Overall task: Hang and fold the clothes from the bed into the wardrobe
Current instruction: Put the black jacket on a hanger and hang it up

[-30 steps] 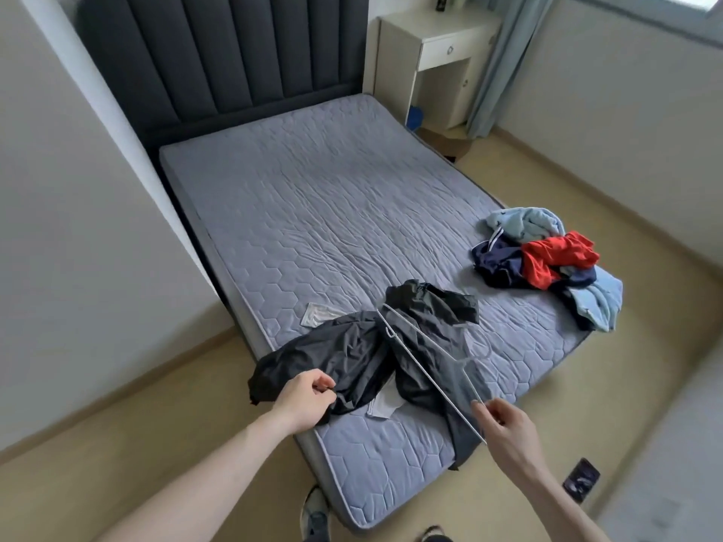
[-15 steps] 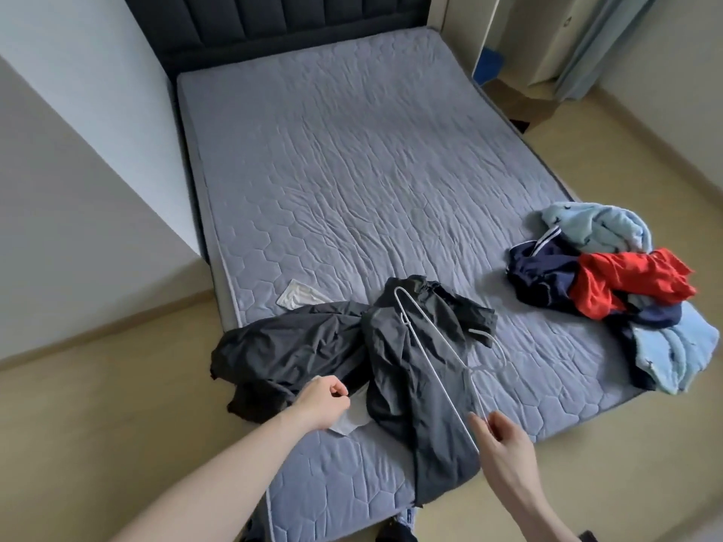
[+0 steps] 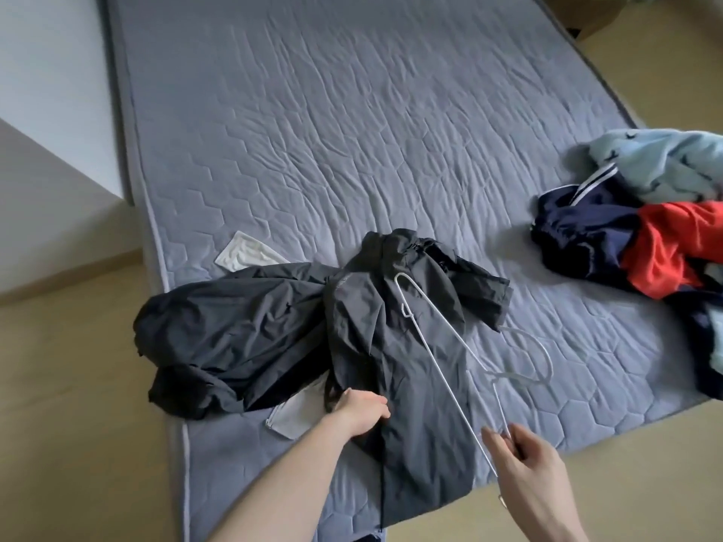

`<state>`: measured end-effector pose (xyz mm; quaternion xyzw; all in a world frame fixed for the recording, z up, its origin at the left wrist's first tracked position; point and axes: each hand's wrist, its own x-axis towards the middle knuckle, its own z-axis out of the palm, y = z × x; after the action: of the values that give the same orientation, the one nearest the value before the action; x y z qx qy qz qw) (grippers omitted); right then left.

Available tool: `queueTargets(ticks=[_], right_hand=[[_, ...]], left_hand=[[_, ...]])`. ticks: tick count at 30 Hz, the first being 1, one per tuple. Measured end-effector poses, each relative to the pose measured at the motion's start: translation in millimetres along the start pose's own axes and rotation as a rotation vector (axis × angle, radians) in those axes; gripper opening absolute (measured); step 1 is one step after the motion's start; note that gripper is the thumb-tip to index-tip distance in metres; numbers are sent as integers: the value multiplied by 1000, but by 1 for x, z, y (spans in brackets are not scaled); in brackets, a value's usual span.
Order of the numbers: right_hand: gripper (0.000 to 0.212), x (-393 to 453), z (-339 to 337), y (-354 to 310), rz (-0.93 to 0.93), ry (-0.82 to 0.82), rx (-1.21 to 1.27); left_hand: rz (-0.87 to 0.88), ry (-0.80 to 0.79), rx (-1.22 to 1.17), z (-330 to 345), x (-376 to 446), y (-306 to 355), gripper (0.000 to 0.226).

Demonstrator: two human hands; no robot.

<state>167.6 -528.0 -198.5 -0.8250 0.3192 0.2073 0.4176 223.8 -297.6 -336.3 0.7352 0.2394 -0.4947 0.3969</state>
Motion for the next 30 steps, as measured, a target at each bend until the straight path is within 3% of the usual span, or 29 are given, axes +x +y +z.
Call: queueTargets(ticks=[6, 10, 14, 16, 19, 24, 30], right_hand=[[54, 18, 7, 12, 15, -25, 13], [53, 28, 6, 9, -6, -9, 42], [51, 33, 8, 9, -32, -16, 30], [51, 28, 7, 8, -29, -22, 25], [52, 15, 2, -1, -37, -25, 31], [52, -26, -22, -31, -60, -62, 102], [49, -123, -46, -85, -308, -215, -26]], left_hand=[[-90, 24, -30, 16, 23, -2, 67], [-102, 316, -155, -3, 21, -5, 47], [-73, 290, -310, -10, 30, -13, 53], [-13, 296, -440, -9, 17, -13, 39], [77, 406, -568, -14, -27, -6, 10], [232, 331, -556, -30, -142, 14, 12], [455, 350, -639, -69, -301, 35, 15]])
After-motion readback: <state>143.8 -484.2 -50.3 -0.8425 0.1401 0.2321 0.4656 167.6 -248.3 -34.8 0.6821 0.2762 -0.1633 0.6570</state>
